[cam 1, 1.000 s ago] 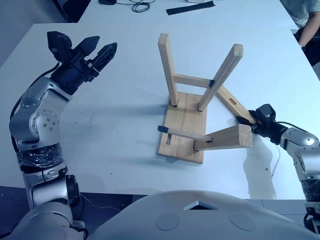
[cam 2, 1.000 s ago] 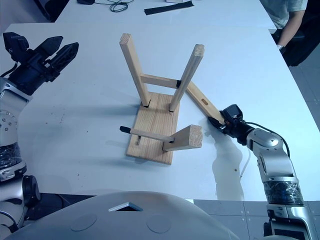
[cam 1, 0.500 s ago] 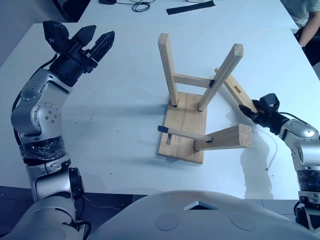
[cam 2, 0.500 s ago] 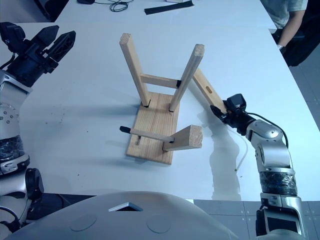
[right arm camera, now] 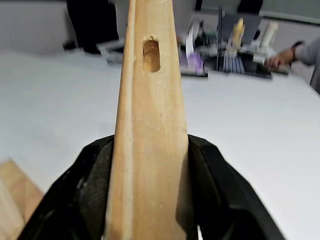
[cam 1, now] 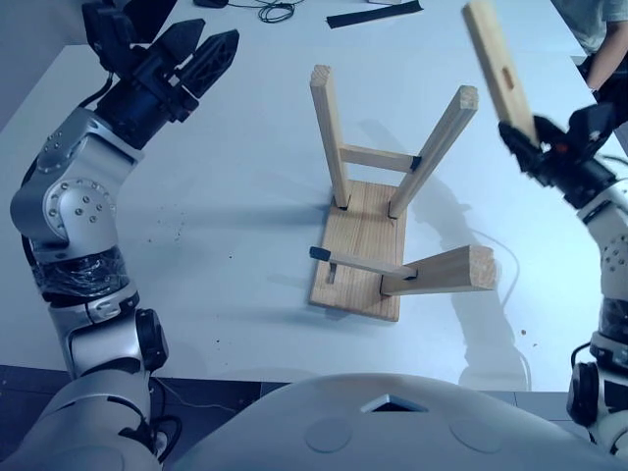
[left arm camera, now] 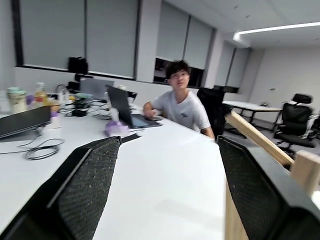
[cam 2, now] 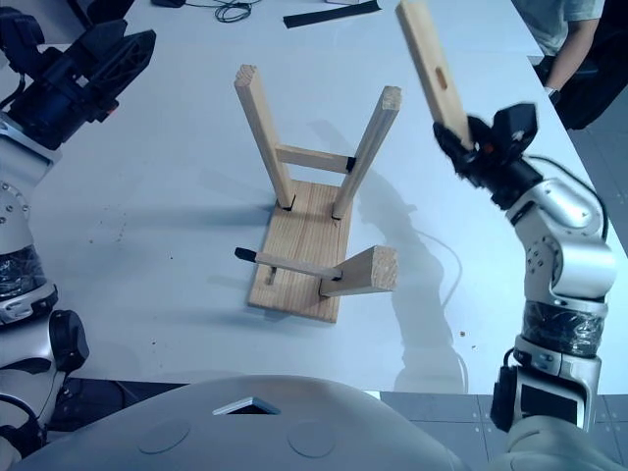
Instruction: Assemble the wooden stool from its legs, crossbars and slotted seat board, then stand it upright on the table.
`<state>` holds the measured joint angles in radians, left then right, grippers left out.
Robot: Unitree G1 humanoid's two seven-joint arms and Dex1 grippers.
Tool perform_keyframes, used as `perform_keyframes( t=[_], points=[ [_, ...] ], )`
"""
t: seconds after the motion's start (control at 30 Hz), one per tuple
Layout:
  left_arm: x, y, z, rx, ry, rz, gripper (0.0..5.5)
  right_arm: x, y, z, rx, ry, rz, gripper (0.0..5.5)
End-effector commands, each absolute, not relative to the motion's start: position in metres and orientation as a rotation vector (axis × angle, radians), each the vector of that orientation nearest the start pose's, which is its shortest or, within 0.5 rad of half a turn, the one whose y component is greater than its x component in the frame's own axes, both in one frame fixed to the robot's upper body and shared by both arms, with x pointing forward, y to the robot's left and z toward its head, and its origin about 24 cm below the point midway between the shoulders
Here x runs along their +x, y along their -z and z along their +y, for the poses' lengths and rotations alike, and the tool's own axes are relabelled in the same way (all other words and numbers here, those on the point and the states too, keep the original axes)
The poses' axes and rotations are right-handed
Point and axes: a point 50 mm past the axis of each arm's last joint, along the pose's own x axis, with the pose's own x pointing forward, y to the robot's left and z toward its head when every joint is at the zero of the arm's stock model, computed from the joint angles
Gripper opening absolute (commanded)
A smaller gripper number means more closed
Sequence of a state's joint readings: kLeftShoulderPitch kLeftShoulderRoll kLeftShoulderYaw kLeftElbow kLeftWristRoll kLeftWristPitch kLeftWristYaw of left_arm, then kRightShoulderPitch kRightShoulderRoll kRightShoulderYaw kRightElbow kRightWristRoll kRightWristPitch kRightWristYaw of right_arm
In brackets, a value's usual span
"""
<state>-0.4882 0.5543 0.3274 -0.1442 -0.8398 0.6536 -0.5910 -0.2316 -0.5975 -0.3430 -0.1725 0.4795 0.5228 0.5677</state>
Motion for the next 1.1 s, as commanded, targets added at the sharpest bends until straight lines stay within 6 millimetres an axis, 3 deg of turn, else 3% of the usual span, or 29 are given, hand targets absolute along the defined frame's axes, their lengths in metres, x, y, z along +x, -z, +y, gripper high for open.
perform_keyframes(
  t=[0.03,0.27,0.5,0.77,0.93,1.1],
  points=[
    [0.294,-0.234,0.214,-0.279,0.781,-0.216,3.55,0.275,-0.206,-0.260,-0.056,-0.436,-0.171,2.06],
    [0.291,-0.245,0.197,-0.358,0.956,-0.230,3.55,0.271,-0.247,-0.249,0.107,-0.677,-0.317,2.06],
    [0.279,-0.251,0.173,-0.408,1.208,-0.229,3.55,0.256,-0.262,-0.214,0.230,-1.087,-0.249,2.06],
    [0.263,-0.245,0.139,-0.426,1.345,-0.193,3.55,0.242,-0.243,-0.178,0.243,-1.323,-0.084,2.06],
    [0.250,-0.246,0.126,-0.434,1.449,-0.183,3.55,0.237,-0.234,-0.168,0.244,-1.420,-0.002,2.06],
    [0.249,-0.247,0.119,-0.457,1.476,-0.182,3.55,0.235,-0.229,-0.164,0.231,-1.480,0.049,2.06]
  ],
)
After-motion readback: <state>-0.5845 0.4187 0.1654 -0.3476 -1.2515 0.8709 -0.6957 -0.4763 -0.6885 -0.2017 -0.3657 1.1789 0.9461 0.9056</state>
